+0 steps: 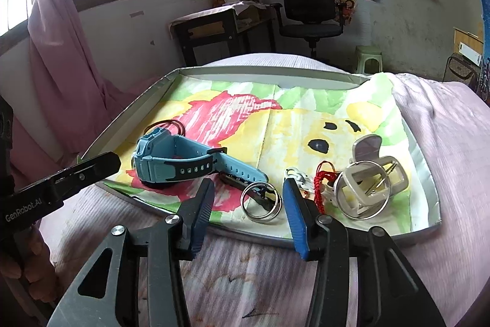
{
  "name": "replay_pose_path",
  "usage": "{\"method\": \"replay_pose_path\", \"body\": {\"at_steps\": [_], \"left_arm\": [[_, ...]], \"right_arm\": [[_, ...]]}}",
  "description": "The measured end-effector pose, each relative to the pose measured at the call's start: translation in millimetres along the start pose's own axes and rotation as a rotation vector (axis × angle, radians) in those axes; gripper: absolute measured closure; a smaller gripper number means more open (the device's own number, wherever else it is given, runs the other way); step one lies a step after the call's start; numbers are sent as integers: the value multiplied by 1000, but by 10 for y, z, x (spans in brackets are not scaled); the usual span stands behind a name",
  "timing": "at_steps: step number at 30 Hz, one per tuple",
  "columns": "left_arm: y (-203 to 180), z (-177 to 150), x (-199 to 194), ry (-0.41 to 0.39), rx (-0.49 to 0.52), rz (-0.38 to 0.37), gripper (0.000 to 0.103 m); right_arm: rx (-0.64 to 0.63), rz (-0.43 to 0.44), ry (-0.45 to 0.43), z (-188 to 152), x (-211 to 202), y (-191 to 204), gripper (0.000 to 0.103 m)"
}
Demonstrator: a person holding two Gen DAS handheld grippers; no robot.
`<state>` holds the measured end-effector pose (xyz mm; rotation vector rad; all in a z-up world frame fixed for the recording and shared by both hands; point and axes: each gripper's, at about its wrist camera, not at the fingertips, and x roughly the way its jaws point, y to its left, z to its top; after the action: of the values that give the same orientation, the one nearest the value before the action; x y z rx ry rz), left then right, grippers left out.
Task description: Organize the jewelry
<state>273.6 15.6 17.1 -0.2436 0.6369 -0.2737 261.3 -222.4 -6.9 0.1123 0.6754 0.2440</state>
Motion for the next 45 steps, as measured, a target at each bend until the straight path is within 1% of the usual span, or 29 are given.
{"method": "replay_pose_path", "body": {"at_steps": [1, 3, 4, 6, 7, 9, 10, 11, 12, 13, 14, 15, 18, 20, 26, 28, 31, 36, 42, 45], "left_arm": [[-13, -7, -21, -5, 5, 2, 70], [-35, -18, -78, -22, 11, 13, 61], [-37, -21, -109, -31, 10, 17, 59], [-35, -28, -163, -44, 9, 27, 51], [-37, -30, -189, -49, 11, 33, 50], [-57, -45, -248, -58, 20, 45, 43], [-69, -57, -280, -61, 26, 54, 40], [-79, -71, -314, -66, 31, 65, 32], [-81, -85, -345, -71, 33, 72, 25], [-83, -100, -378, -79, 35, 77, 22], [-87, -125, -427, -88, 32, 79, 16], [-86, -142, -460, -92, 29, 78, 13], [-115, -221, -564, -106, 29, 83, 7], [-152, -296, -644, -118, 45, 91, 6], [-246, -547, -882, -149, 103, 107, 2], [-273, -595, -942, -143, 123, 108, 2], [-306, -649, -1065, -156, 136, 128, 2], [-280, -809, -1250, -164, 98, 129, 2], [-286, -1001, -1425, -187, 90, 184, 2], [-294, -1100, -1527, -209, 81, 195, 2]], "right_arm": [[-2, -3, -11, -2, -32, 1, 61], [-7, -14, -31, -6, -101, 11, 61], [-11, -20, -45, -10, -148, 17, 61], [-20, -35, -71, -18, -242, 30, 55], [-21, -40, -83, -16, -283, 36, 52], [-24, -47, -108, -22, -383, 41, 49], [-23, -54, -122, -33, -445, 40, 45], [-19, -61, -134, -46, -506, 34, 40], [-15, -66, -144, -61, -563, 21, 37], [-9, -69, -153, -73, -615, 7, 32], [-3, -71, -161, -81, -666, -9, 28], [4, -72, -170, -96, -718, -25, 27], [16, -77, -186, -144, -857, -62, 19], [26, -84, -198, -198, -961, -87, 12], [34, -84, -232, -345, -1208, -113, 4], [29, -82, -247, -399, -1287, -105, 3], [28, -85, -264, -495, -1428, -110, 2], [42, -91, -259, -653, -1603, -113, 2], [46, -93, -291, -858, -1847, -93, 2], [52, -100, -308, -988, -1960, -91, 2]]}}
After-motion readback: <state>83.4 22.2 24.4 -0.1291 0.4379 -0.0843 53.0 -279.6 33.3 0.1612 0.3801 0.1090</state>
